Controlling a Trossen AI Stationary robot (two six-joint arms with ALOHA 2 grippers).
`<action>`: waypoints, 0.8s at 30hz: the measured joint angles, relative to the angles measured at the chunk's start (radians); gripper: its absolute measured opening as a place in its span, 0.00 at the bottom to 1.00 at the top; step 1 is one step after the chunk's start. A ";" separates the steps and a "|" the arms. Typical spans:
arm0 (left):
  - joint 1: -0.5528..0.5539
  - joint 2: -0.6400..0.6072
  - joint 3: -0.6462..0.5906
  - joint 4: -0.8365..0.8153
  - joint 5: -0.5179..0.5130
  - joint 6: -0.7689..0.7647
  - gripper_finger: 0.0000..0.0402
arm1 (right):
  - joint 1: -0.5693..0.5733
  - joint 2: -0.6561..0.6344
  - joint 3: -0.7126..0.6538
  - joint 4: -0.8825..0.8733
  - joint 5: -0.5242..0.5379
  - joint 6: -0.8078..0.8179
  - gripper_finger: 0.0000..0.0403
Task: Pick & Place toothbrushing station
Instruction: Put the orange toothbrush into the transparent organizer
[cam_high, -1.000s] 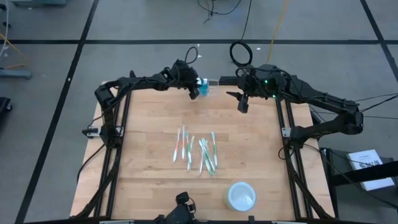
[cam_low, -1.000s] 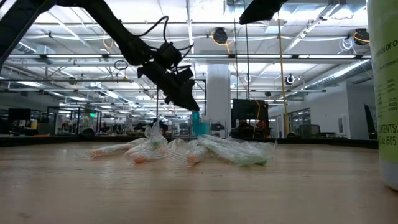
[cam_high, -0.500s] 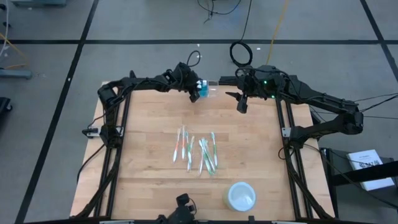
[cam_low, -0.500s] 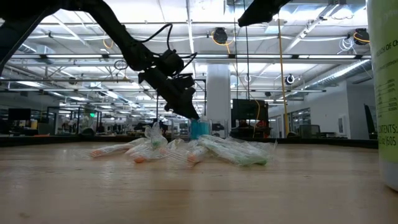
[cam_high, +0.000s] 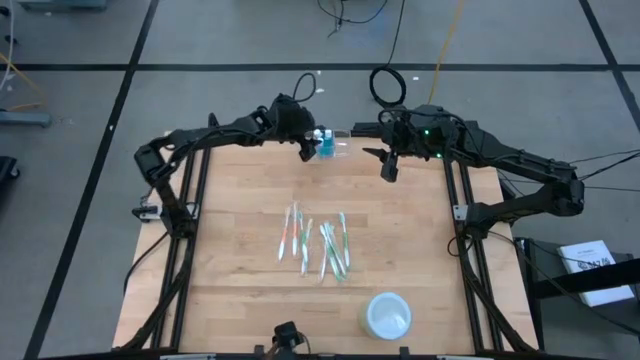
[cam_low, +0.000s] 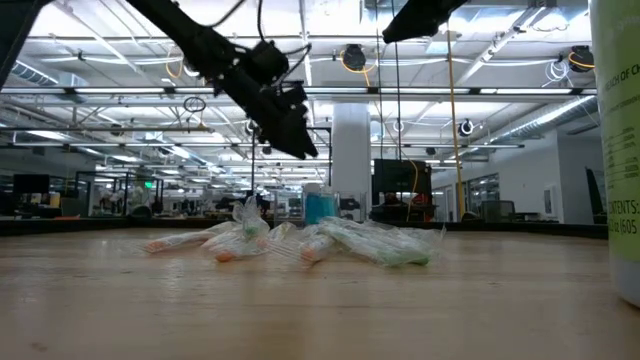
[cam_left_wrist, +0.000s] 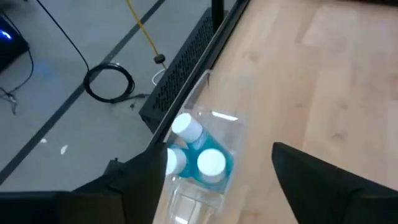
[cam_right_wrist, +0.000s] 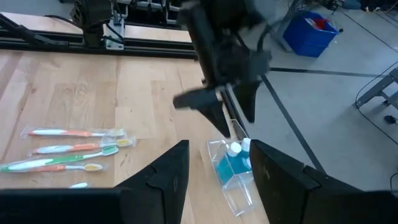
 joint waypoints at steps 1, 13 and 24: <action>-0.004 -0.023 0.000 -0.029 -0.001 -0.002 0.76 | 0.000 0.000 0.000 -0.005 0.000 0.002 0.40; -0.149 -0.231 -0.253 -0.132 0.059 -0.195 0.76 | 0.009 -0.113 -0.165 -0.059 -0.004 0.094 0.40; -0.395 -0.470 -0.595 0.034 -0.095 -0.425 0.74 | 0.007 -0.549 -0.645 0.389 -0.002 0.176 0.40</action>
